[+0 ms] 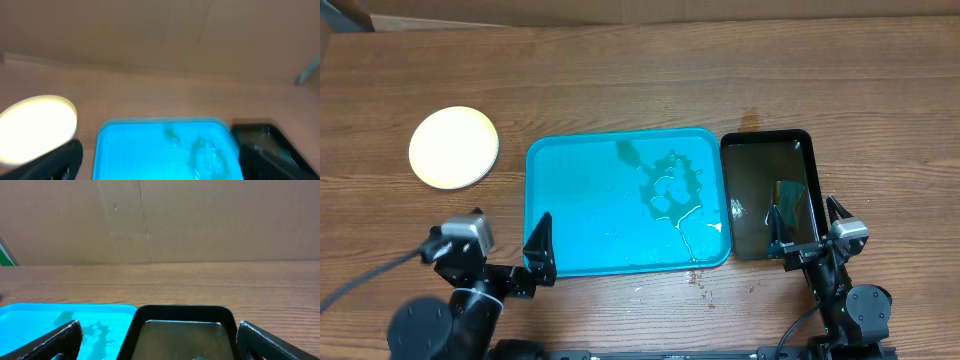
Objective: Clean dirty plates on tray and stack at the side
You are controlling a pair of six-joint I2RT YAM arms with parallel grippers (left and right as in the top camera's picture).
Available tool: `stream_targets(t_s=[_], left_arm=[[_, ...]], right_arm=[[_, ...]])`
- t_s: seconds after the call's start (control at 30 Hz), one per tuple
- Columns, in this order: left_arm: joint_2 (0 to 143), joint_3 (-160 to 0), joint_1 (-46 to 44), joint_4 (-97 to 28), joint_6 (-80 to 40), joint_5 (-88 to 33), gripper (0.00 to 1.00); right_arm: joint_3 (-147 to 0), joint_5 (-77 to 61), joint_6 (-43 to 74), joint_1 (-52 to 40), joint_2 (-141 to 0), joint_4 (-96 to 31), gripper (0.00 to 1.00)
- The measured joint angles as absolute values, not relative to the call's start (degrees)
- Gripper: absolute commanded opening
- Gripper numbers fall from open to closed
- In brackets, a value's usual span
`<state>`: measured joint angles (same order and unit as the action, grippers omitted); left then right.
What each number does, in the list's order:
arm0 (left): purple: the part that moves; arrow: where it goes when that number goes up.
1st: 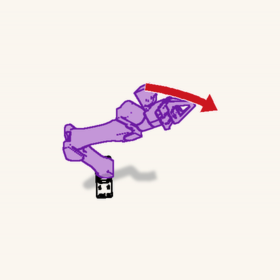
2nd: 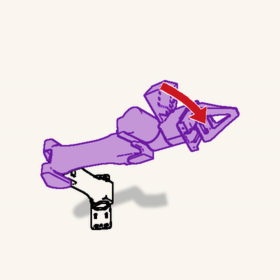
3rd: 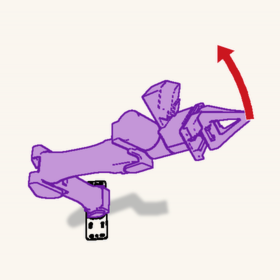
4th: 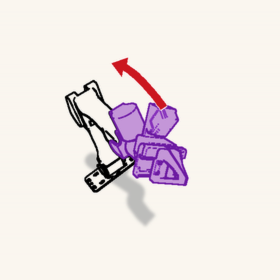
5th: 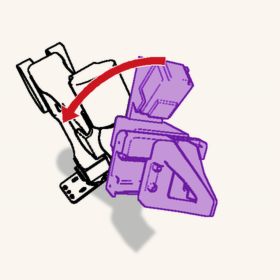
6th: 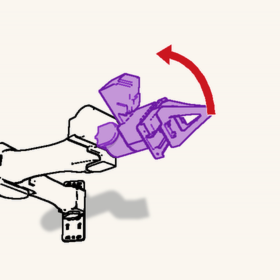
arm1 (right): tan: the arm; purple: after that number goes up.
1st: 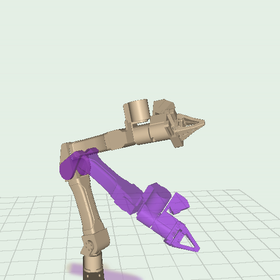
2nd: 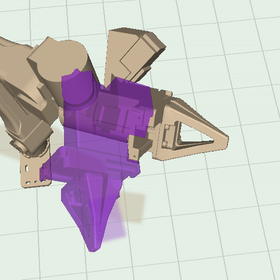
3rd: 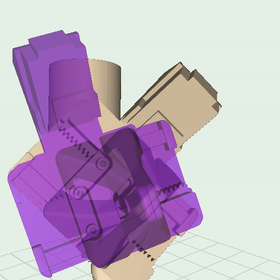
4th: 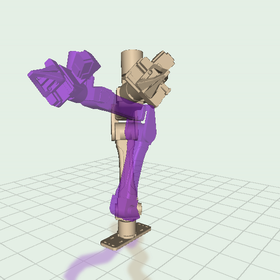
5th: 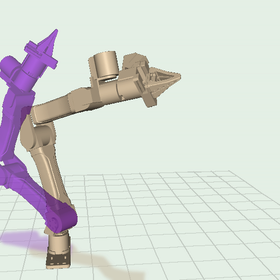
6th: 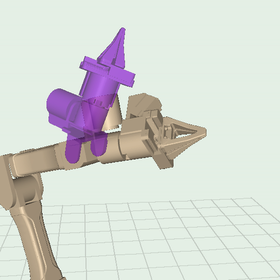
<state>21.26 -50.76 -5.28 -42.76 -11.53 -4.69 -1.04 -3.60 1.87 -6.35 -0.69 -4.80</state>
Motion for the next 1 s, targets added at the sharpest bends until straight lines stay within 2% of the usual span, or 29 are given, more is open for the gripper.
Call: stream_targets(t_s=[0.3,0.43,1.0], left_arm=[[6.09,-26.52,-4.60,1.26,-11.40,-3.16,1.00],[2.66,-18.90,-3.60,12.27,-11.42,-3.11,1.00],[0.99,-2.31,-1.54,13.65,-11.84,-2.33,1.00]], right_arm=[[-1.06,-3.57,1.89,-6.35,-0.69,-4.78,1.00],[-1.06,-3.60,1.87,-6.35,-0.69,-4.75,1.00],[-1.06,-3.60,1.89,-6.35,-0.69,-4.80,1.00]])
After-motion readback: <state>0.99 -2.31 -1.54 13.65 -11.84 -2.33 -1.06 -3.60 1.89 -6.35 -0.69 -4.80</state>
